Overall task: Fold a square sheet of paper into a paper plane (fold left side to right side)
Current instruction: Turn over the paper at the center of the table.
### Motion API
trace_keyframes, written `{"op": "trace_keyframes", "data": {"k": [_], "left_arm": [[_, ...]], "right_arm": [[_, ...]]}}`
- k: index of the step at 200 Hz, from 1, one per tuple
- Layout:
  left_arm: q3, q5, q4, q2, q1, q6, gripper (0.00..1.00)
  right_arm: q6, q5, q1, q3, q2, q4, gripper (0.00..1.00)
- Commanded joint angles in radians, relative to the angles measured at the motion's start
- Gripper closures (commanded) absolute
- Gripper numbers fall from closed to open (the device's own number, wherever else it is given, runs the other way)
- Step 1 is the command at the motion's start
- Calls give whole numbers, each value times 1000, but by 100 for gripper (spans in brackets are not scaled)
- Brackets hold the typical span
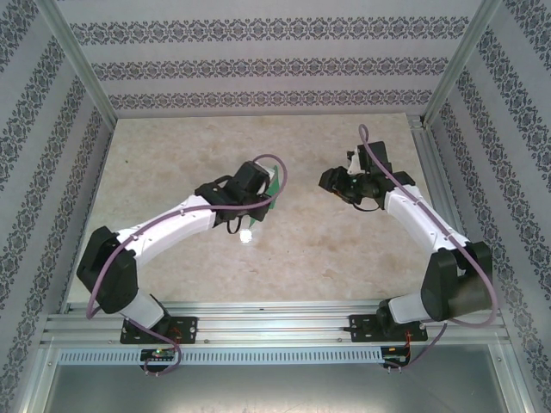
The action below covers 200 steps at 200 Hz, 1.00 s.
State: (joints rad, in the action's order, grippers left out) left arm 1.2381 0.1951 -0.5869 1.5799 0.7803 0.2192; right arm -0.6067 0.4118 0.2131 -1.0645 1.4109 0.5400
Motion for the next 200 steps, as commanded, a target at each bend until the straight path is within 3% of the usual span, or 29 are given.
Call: {"op": "trace_keyframes", "data": {"k": [1, 30, 45, 61, 113, 123, 133, 155, 174, 200], "left_arm": [[73, 457, -161, 85, 127, -93, 100], [203, 823, -265, 242, 258, -131, 100], [263, 896, -332, 338, 291, -132, 100], [308, 901, -388, 434, 312, -111, 100], [405, 713, -419, 672, 335, -53, 98], [422, 681, -425, 686, 341, -55, 89], [421, 631, -411, 668, 341, -64, 72], [388, 490, -366, 547, 335, -86, 46], [345, 335, -322, 399, 307, -91, 34], [255, 117, -249, 178, 205, -66, 27]], "right_arm": [[32, -66, -22, 21, -47, 35, 53], [43, -88, -55, 36, -69, 60, 53], [57, -101, -86, 41, -84, 89, 53], [71, -112, -122, 48, -105, 116, 53], [116, -111, -222, 81, -146, 169, 53], [126, -111, -233, 81, -147, 177, 52], [138, -111, -243, 77, -146, 187, 52], [166, -97, -252, 69, -137, 190, 50], [163, -36, -245, 68, -115, 164, 51], [145, -24, -142, 36, -46, 125, 55]]}}
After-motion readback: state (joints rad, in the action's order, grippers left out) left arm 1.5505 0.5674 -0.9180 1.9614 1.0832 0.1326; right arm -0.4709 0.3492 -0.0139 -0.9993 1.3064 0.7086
